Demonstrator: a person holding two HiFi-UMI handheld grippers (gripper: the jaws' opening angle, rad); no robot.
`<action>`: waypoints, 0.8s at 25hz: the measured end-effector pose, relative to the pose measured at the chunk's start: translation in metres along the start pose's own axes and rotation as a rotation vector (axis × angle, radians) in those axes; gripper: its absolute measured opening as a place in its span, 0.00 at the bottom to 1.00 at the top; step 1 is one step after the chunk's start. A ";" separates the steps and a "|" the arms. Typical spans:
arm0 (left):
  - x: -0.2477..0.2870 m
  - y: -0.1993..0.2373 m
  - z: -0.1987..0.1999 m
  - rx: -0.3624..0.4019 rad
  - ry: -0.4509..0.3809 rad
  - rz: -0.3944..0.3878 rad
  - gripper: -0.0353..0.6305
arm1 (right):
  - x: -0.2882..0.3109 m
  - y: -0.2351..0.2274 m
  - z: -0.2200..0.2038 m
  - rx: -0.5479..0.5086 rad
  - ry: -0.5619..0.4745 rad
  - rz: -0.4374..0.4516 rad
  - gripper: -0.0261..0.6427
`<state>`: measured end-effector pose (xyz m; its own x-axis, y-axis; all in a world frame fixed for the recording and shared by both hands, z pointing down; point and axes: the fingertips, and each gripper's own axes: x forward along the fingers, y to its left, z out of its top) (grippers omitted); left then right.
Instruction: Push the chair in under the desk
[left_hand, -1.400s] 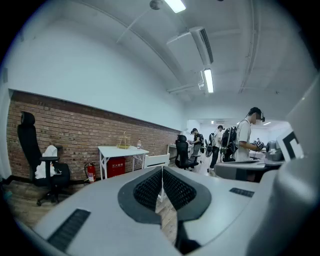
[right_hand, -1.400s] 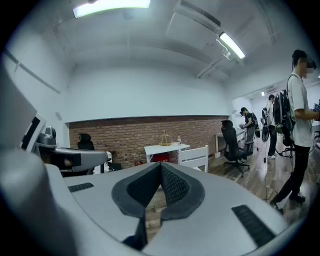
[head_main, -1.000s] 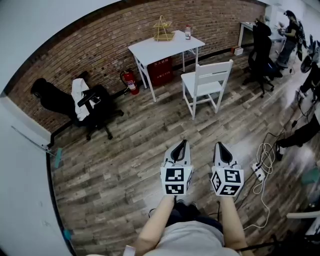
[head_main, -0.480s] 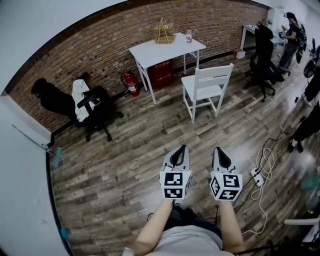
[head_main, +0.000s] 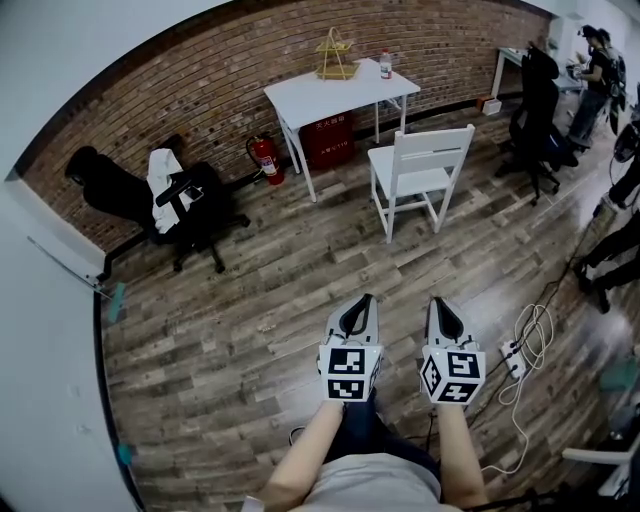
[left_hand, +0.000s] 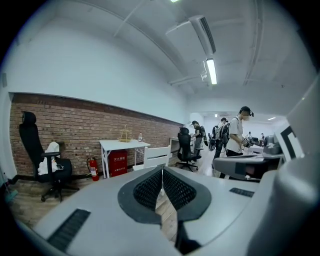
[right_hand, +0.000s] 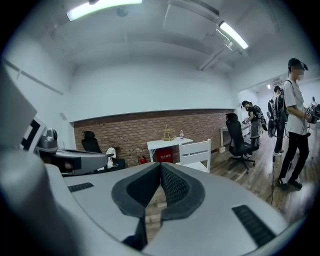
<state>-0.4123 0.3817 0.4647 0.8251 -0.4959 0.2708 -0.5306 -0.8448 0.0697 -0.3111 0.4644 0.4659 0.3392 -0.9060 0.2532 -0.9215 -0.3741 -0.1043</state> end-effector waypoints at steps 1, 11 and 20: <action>0.004 0.001 0.000 0.002 0.000 -0.003 0.08 | 0.004 -0.002 0.000 0.002 0.001 -0.001 0.06; 0.086 0.006 0.015 0.014 0.008 -0.052 0.08 | 0.073 -0.037 0.013 0.006 0.012 -0.024 0.06; 0.190 0.039 0.049 0.012 0.011 -0.074 0.08 | 0.172 -0.067 0.046 -0.010 0.024 -0.040 0.06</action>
<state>-0.2667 0.2449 0.4717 0.8597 -0.4299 0.2757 -0.4658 -0.8815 0.0780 -0.1825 0.3248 0.4722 0.3715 -0.8851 0.2804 -0.9089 -0.4083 -0.0844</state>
